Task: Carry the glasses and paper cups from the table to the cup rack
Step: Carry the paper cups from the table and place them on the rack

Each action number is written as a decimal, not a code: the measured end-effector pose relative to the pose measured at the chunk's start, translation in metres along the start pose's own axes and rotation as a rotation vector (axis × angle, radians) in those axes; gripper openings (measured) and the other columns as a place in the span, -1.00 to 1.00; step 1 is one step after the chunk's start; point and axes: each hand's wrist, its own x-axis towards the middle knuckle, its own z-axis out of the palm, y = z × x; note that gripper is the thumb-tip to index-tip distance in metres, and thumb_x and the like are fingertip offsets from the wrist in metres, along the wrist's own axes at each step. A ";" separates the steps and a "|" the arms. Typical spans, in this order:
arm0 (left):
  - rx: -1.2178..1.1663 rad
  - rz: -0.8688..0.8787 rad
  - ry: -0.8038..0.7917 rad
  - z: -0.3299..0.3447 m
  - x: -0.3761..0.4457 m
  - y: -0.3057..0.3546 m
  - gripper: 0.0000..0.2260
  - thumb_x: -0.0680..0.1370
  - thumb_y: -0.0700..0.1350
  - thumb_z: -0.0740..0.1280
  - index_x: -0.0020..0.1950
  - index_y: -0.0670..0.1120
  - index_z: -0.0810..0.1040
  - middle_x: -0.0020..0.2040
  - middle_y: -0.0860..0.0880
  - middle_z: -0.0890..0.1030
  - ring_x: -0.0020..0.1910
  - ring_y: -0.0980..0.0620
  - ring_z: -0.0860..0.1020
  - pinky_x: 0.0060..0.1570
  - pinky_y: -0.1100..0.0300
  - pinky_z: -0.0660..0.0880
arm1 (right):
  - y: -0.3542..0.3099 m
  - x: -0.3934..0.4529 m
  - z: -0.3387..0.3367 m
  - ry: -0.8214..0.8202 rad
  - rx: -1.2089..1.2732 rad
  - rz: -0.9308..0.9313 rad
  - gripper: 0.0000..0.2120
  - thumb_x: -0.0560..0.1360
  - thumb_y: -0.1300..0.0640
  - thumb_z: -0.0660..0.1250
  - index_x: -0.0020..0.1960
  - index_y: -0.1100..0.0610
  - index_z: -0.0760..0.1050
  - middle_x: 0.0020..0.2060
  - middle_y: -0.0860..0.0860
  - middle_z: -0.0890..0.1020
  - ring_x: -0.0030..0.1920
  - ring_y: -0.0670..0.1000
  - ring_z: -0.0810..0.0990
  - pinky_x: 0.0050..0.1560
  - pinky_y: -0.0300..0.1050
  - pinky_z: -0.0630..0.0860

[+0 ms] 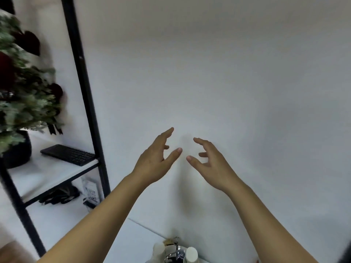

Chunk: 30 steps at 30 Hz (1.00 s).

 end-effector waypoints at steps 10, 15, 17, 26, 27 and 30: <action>0.117 -0.291 0.275 -0.063 -0.164 0.053 -0.47 0.55 0.40 0.21 0.49 0.28 0.31 0.40 0.34 0.38 0.25 0.31 0.50 0.13 0.05 0.57 | -0.063 -0.076 0.052 -0.326 0.252 -0.235 -0.50 0.51 -0.29 0.32 0.40 -0.37 0.25 0.30 -0.52 0.28 0.23 -0.31 0.46 0.04 -0.25 0.53; 0.182 -0.428 0.410 -0.076 -0.269 0.099 -0.55 0.61 0.29 0.23 0.46 0.18 0.38 0.37 0.27 0.45 0.20 0.37 0.50 0.07 0.26 0.51 | -0.096 -0.144 0.071 -0.503 0.346 -0.329 -0.56 0.54 -0.22 0.33 0.37 -0.36 0.28 0.30 -0.43 0.35 0.18 -0.30 0.50 -0.09 -0.38 0.51; 0.228 -0.476 0.432 -0.081 -0.310 0.121 -0.51 0.59 0.36 0.19 0.47 0.21 0.37 0.39 0.28 0.43 0.21 0.38 0.49 0.06 0.31 0.48 | -0.111 -0.170 0.081 -0.565 0.392 -0.355 -0.57 0.54 -0.20 0.34 0.37 -0.32 0.31 0.33 -0.38 0.37 0.17 -0.24 0.54 -0.06 -0.31 0.50; 0.444 -0.750 0.741 -0.138 -0.527 0.246 -0.55 0.58 0.30 0.24 0.41 0.15 0.44 0.22 0.23 0.56 0.12 0.31 0.57 0.05 0.23 0.54 | -0.233 -0.324 0.133 -0.921 0.588 -0.554 -0.59 0.55 -0.19 0.33 0.35 -0.35 0.32 0.27 -0.35 0.42 0.13 -0.30 0.52 -0.13 -0.37 0.50; 0.468 -0.769 0.771 -0.143 -0.547 0.264 -0.57 0.58 0.29 0.25 0.39 0.16 0.45 0.21 0.22 0.57 0.12 0.30 0.57 0.07 0.22 0.55 | -0.248 -0.343 0.137 -0.953 0.607 -0.571 -0.58 0.55 -0.17 0.34 0.37 -0.32 0.33 0.29 -0.32 0.42 0.13 -0.27 0.54 -0.10 -0.33 0.50; 0.547 -0.828 0.872 -0.156 -0.623 0.330 -0.67 0.62 0.17 0.30 0.38 0.16 0.45 0.20 0.23 0.55 0.13 0.27 0.57 0.06 0.26 0.55 | -0.301 -0.422 0.144 -1.061 0.692 -0.638 -0.58 0.56 -0.10 0.37 0.38 -0.25 0.35 0.29 -0.24 0.46 0.08 -0.24 0.58 -0.08 -0.33 0.50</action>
